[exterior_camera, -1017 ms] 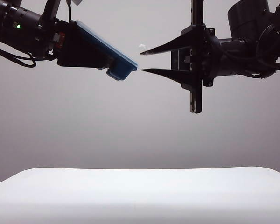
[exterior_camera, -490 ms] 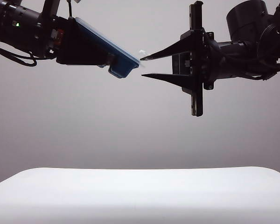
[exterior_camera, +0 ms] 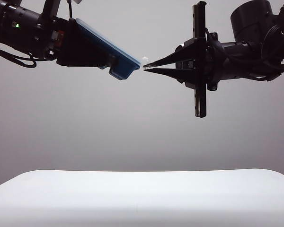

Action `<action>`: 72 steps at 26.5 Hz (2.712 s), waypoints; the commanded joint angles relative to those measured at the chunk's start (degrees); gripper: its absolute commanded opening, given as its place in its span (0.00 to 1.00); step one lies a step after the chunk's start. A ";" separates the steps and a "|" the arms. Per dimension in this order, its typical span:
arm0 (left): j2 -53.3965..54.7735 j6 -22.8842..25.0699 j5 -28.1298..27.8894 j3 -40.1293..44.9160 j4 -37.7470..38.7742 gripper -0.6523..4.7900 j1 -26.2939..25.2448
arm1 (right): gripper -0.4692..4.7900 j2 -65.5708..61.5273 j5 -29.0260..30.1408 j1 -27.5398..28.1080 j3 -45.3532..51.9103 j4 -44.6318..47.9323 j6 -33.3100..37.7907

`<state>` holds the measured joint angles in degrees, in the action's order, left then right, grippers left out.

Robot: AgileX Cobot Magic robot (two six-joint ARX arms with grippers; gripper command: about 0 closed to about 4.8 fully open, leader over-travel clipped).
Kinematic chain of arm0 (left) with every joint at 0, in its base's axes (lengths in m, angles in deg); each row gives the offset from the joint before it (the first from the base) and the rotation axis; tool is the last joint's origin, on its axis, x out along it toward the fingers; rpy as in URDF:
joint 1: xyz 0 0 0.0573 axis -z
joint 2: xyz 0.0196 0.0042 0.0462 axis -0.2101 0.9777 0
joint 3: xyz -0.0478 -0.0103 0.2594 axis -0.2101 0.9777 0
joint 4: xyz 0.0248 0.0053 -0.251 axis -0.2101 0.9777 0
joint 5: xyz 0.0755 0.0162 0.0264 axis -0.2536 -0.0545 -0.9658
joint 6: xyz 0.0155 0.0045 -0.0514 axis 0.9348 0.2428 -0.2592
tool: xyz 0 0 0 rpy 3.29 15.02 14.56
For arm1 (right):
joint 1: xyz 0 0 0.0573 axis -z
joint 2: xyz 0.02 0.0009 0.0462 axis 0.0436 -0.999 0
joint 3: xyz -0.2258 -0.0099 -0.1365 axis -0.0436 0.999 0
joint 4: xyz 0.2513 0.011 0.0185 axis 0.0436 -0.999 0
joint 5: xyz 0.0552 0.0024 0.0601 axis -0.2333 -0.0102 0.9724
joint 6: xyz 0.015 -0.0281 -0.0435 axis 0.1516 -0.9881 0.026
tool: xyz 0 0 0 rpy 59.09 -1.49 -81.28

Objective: Pick up the ice cube tray, remove its lid, and then place both the tray and the lid back on the table.

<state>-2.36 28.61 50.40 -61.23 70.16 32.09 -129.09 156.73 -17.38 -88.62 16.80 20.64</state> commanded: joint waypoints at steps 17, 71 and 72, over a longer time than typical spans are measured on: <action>0.09 0.09 0.92 -0.11 3.28 0.40 0.07 | 0.08 0.24 0.98 1.99 -3.63 7.65 5.53; 31.87 1.66 -1.88 0.00 -14.16 1.00 -0.85 | 0.08 6.21 -50.93 1.86 -3.67 -40.26 -58.69; 31.87 1.16 -1.70 -0.02 -14.19 1.00 -0.96 | 0.08 6.21 -50.88 1.86 -3.67 -40.26 -58.86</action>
<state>29.68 31.27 47.43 -61.12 56.61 31.42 -123.32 105.52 -15.54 -92.09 -23.84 -37.50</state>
